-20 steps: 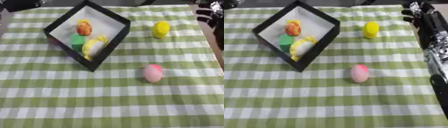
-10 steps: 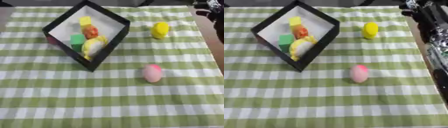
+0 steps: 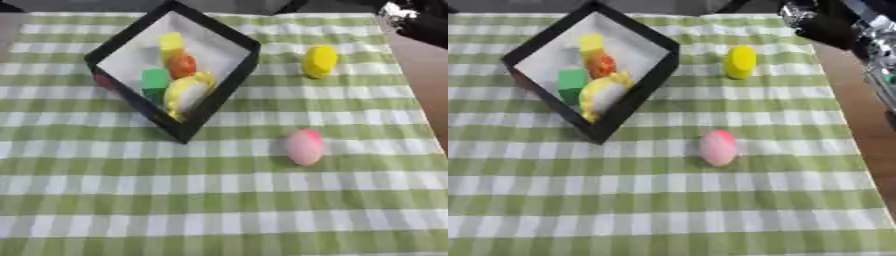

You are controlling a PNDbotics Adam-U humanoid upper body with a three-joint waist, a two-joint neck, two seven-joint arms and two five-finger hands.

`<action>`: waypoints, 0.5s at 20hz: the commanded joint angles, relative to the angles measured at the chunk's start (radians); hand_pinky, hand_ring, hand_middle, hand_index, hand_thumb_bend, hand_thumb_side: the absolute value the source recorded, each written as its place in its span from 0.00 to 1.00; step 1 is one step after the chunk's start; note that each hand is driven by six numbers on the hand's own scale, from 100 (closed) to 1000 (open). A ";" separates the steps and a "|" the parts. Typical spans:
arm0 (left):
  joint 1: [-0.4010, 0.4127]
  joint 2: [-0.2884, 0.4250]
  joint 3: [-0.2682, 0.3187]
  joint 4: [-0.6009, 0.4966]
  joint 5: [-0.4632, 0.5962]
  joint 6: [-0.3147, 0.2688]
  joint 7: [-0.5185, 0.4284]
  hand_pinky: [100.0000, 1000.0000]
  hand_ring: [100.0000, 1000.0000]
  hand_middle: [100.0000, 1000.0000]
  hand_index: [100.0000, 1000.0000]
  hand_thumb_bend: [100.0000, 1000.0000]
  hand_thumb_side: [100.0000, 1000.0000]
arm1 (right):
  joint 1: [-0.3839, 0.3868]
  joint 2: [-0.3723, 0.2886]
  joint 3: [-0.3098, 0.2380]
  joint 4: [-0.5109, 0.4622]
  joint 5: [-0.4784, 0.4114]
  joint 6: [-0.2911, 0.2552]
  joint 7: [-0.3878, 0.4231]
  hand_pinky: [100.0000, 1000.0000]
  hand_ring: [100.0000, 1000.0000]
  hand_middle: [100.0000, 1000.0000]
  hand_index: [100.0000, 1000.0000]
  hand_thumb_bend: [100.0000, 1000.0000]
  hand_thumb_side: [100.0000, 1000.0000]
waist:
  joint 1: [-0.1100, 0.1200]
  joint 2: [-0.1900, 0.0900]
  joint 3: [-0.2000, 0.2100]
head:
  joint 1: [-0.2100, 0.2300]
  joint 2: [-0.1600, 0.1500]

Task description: Pick up objects on the table and place them in the box.

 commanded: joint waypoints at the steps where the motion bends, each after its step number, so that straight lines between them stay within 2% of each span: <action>1: 0.005 0.001 0.021 -0.021 0.004 -0.006 0.017 0.80 0.77 0.78 0.76 0.23 0.58 | -0.034 -0.106 0.026 0.012 0.077 -0.032 0.088 0.85 0.84 0.80 0.86 0.00 0.47 | -0.015 -0.032 0.002 | -0.006 -0.006; 5: 0.019 -0.009 0.024 -0.018 0.007 -0.007 0.023 0.80 0.77 0.78 0.76 0.23 0.59 | -0.047 -0.184 0.064 0.004 0.143 -0.075 0.182 0.85 0.84 0.81 0.86 0.00 0.46 | -0.018 -0.028 0.003 | -0.008 -0.008; 10: 0.026 -0.017 0.023 -0.015 0.009 -0.004 0.019 0.80 0.77 0.78 0.76 0.22 0.60 | -0.066 -0.240 0.097 0.001 0.188 -0.106 0.274 0.86 0.84 0.81 0.86 0.11 0.41 | -0.018 -0.024 0.005 | -0.009 -0.012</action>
